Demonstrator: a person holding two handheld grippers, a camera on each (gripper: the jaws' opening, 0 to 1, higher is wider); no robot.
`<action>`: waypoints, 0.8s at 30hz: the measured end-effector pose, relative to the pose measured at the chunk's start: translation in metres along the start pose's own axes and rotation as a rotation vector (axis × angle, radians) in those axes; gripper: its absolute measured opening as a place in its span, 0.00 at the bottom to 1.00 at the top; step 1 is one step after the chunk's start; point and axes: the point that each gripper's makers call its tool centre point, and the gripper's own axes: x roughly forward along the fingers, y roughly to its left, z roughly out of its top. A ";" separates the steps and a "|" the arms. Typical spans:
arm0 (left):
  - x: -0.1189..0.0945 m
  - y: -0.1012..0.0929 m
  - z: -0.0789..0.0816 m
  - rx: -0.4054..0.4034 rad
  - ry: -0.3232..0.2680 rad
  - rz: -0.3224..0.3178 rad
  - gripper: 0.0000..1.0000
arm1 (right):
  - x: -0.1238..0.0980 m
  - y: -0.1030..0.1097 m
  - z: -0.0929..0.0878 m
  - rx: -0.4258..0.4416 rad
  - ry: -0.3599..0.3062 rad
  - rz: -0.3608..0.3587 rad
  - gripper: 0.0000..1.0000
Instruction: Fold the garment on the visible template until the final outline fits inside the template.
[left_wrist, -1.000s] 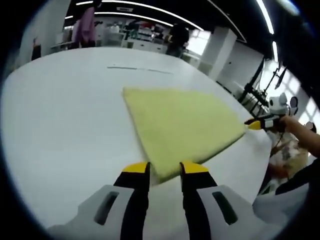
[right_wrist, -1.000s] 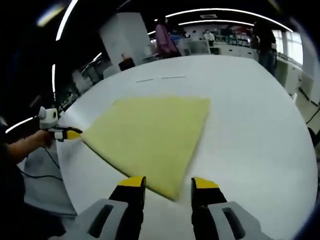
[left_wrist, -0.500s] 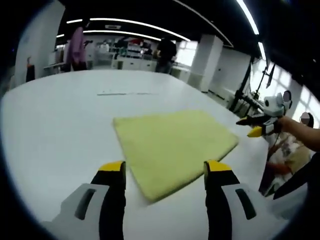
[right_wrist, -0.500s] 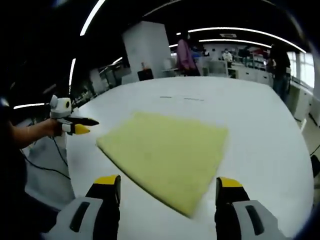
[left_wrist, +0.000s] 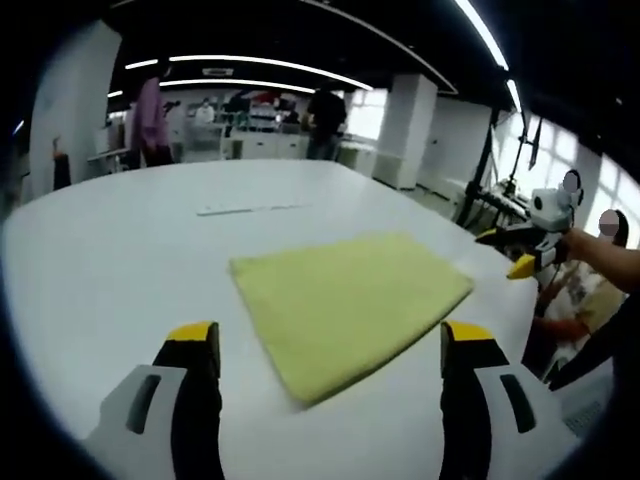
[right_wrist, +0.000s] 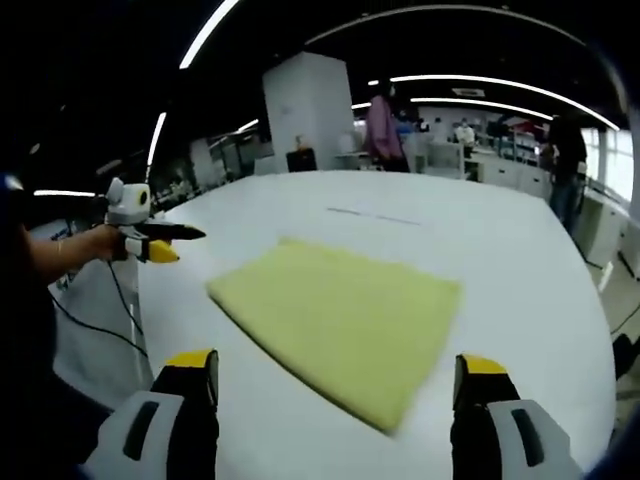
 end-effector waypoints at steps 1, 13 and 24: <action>-0.002 0.000 0.000 -0.003 -0.003 0.002 0.90 | -0.001 0.001 0.001 0.000 -0.002 0.001 0.99; -0.013 0.000 -0.010 0.026 0.012 0.027 0.99 | -0.006 0.005 0.007 0.001 -0.036 -0.024 0.99; -0.018 0.001 -0.016 0.037 0.030 0.047 0.99 | -0.005 0.006 0.008 -0.022 -0.032 -0.032 0.98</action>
